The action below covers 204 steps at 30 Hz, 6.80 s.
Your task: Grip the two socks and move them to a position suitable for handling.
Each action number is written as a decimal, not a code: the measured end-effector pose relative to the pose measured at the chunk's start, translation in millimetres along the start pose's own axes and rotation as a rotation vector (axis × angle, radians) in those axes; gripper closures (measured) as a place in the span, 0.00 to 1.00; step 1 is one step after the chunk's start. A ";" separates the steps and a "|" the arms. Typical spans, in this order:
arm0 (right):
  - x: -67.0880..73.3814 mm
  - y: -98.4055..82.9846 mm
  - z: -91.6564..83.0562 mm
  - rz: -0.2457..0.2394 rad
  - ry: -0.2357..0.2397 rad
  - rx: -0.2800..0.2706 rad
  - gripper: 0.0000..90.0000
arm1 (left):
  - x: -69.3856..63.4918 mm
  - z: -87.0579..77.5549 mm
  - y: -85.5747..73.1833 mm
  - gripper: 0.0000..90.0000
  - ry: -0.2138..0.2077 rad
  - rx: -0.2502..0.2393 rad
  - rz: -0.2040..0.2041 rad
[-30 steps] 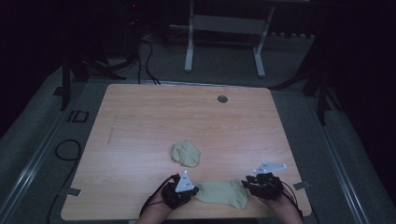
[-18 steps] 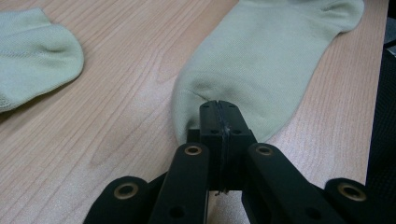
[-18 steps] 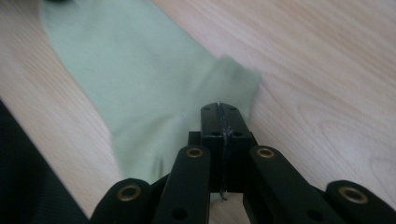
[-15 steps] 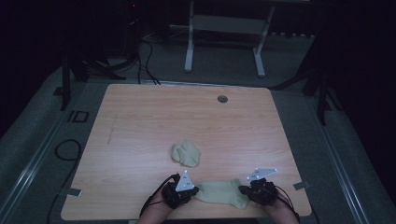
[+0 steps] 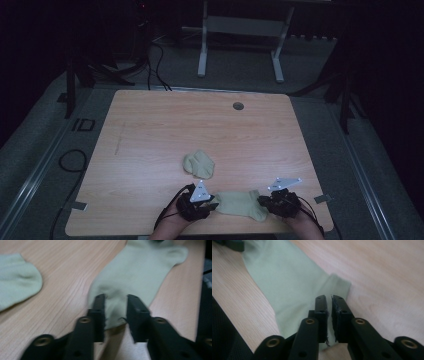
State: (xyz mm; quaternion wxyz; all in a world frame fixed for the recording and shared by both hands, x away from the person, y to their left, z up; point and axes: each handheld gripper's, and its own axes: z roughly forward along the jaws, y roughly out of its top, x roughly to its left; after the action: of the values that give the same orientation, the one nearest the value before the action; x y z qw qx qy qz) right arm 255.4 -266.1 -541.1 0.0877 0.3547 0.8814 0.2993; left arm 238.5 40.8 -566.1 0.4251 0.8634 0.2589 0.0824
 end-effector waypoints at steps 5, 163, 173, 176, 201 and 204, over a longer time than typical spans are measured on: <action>-0.3 18.0 -9.6 -0.014 -0.018 -0.045 0.81 | -1.6 -19.0 0.8 0.58 0.015 -0.046 -0.002; -57.8 89.3 22.4 0.139 -0.114 -0.001 0.92 | 78.7 50.2 52.7 0.96 0.136 0.124 0.093; -67.7 81.1 25.0 0.174 -0.173 -0.015 0.81 | 80.3 50.9 54.1 0.96 0.126 0.131 0.098; -64.6 82.3 31.6 0.146 -0.165 0.004 0.92 | 80.9 51.2 54.0 0.96 0.123 0.127 0.097; -74.5 99.4 66.3 0.150 -0.179 0.072 0.88 | 99.7 48.7 54.8 0.93 0.173 0.131 0.044; -73.8 99.7 66.1 0.145 -0.179 0.075 0.87 | 100.2 49.4 56.4 0.92 0.178 0.138 0.047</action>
State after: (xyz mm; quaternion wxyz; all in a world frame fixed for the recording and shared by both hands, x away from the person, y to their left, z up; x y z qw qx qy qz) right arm 390.9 -228.6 -539.9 0.1309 0.4459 0.8527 0.2387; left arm 363.1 30.0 -561.0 0.3381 0.8856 0.2804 0.1507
